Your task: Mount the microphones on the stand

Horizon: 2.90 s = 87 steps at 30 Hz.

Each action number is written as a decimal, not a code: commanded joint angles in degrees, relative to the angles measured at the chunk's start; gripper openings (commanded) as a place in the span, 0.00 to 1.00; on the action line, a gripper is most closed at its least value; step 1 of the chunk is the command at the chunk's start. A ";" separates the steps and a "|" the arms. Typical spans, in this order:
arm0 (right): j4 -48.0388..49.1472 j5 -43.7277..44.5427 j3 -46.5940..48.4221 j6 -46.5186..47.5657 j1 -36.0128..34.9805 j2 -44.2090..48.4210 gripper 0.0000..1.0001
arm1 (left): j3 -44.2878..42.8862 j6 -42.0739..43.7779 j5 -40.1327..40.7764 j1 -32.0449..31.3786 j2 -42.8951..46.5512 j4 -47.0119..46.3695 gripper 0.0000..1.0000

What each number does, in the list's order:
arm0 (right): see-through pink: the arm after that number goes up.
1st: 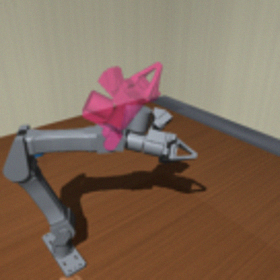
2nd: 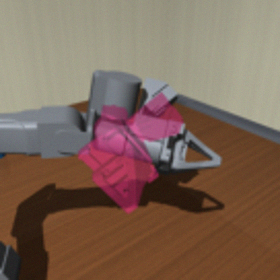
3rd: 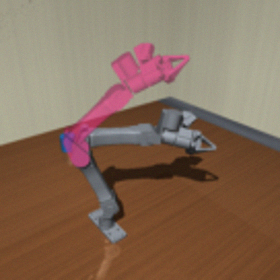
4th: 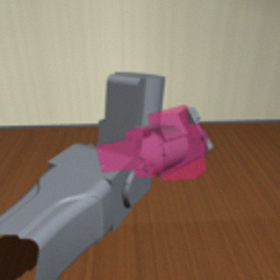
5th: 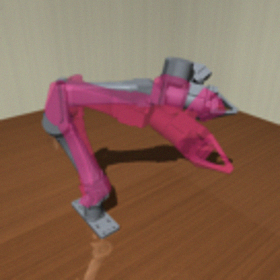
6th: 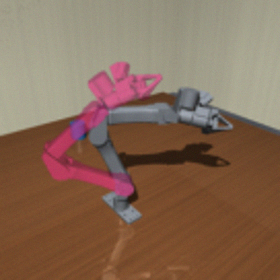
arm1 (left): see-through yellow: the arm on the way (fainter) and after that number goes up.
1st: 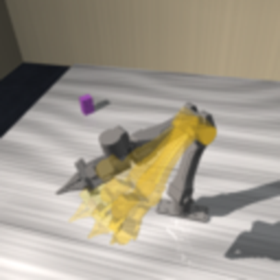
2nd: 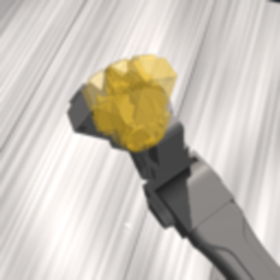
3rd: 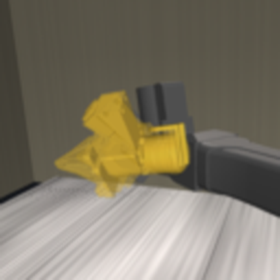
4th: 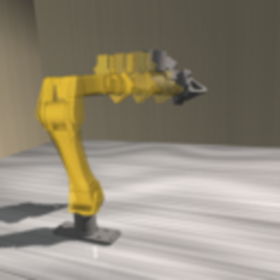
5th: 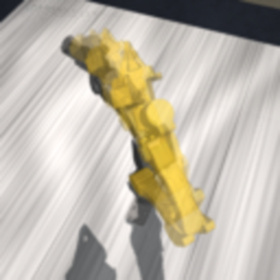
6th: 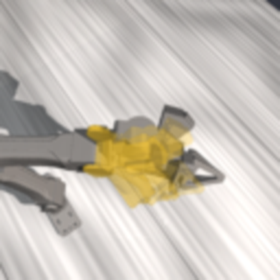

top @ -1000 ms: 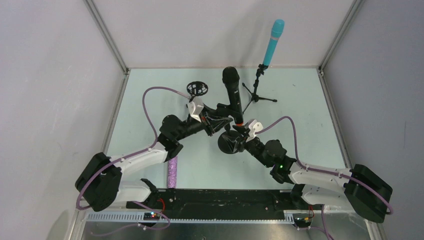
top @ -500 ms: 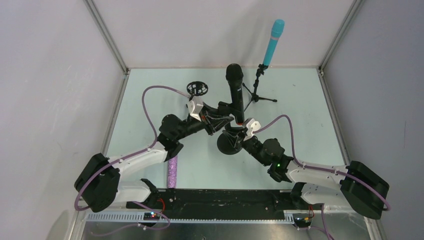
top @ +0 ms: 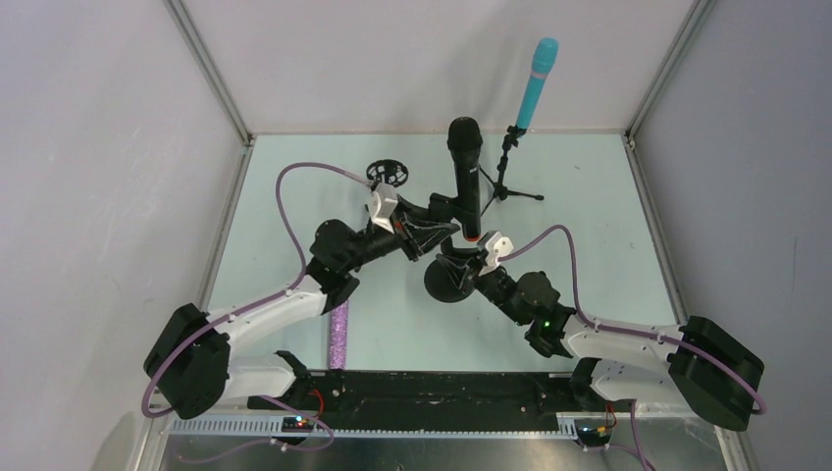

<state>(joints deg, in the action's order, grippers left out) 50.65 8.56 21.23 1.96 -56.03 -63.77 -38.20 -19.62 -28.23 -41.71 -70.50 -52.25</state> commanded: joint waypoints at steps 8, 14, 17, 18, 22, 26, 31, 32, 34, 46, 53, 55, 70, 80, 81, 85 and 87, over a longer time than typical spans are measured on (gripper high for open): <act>2.48 -1.04 -0.80 -0.47 -0.21 -2.54 0.00 | -9.01 -2.80 -3.79 -0.56 4.42 -9.53 0.00; 2.85 -1.78 -1.57 -0.52 -0.22 -4.11 0.00 | -9.79 -0.81 -4.77 -0.47 6.44 -9.51 0.00; 2.90 -2.05 -1.88 -0.69 -0.18 -5.18 0.00 | -9.83 0.01 -4.98 -0.50 7.63 -9.51 0.00; 2.93 -2.32 -1.91 -0.36 -0.24 -5.46 0.00 | -9.86 0.32 -4.99 -0.48 8.11 -9.48 0.00; 2.33 -2.76 -2.05 -0.13 -0.50 -6.65 0.00 | -10.11 1.00 -4.75 -0.53 9.30 -9.59 0.00; 2.30 -2.29 -2.37 0.37 -0.79 -7.83 0.00 | -10.27 1.21 -4.40 -0.49 10.24 -10.12 0.00; 2.68 -0.65 -3.28 0.56 -1.32 -8.81 0.00 | -11.15 0.21 -4.46 -0.52 10.51 -10.85 0.00; 2.71 -0.36 -3.58 0.71 -1.43 -8.96 0.00 | -11.36 -0.06 -4.42 -0.53 10.44 -11.18 0.00; 2.94 0.15 -3.95 0.84 -1.64 -9.18 0.00 | -11.64 -0.72 -4.59 -0.57 10.37 -11.78 0.00; 2.78 1.46 -4.27 1.21 -2.00 -5.36 0.05 | -9.25 -1.13 -4.55 -0.52 9.47 -12.70 0.00; -3.73 2.76 -3.13 3.63 -1.88 5.96 0.70 | -6.72 -1.48 -4.97 -0.48 7.71 -12.67 0.00; -5.73 2.44 -2.89 3.99 -1.76 9.12 0.83 | -5.88 -1.74 -5.02 -0.51 7.06 -12.72 0.00; -2.62 -4.05 -0.09 5.84 -0.88 10.62 0.84 | -6.00 -3.17 -4.71 -2.24 4.08 -14.83 0.00; 1.52 -5.08 2.96 6.64 -0.85 8.17 0.79 | -5.23 -3.15 -4.34 -3.16 3.63 -15.11 0.00; 1.58 -5.19 3.23 6.79 -0.89 8.06 0.78 | -5.12 -3.21 -4.32 -3.14 3.55 -15.14 0.00; 1.24 -6.41 3.83 6.60 -0.88 7.85 0.65 | -4.84 -3.16 -4.26 -3.27 3.22 -15.22 0.00; 0.91 -6.70 4.04 6.55 -0.83 7.37 0.55 | -4.85 -3.05 -4.27 -3.25 3.02 -15.33 0.00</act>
<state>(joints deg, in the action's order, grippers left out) 49.17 3.18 22.76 7.81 -57.12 -55.70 -41.95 -22.04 -34.61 -44.58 -68.20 -59.53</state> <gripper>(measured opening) 0.612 0.287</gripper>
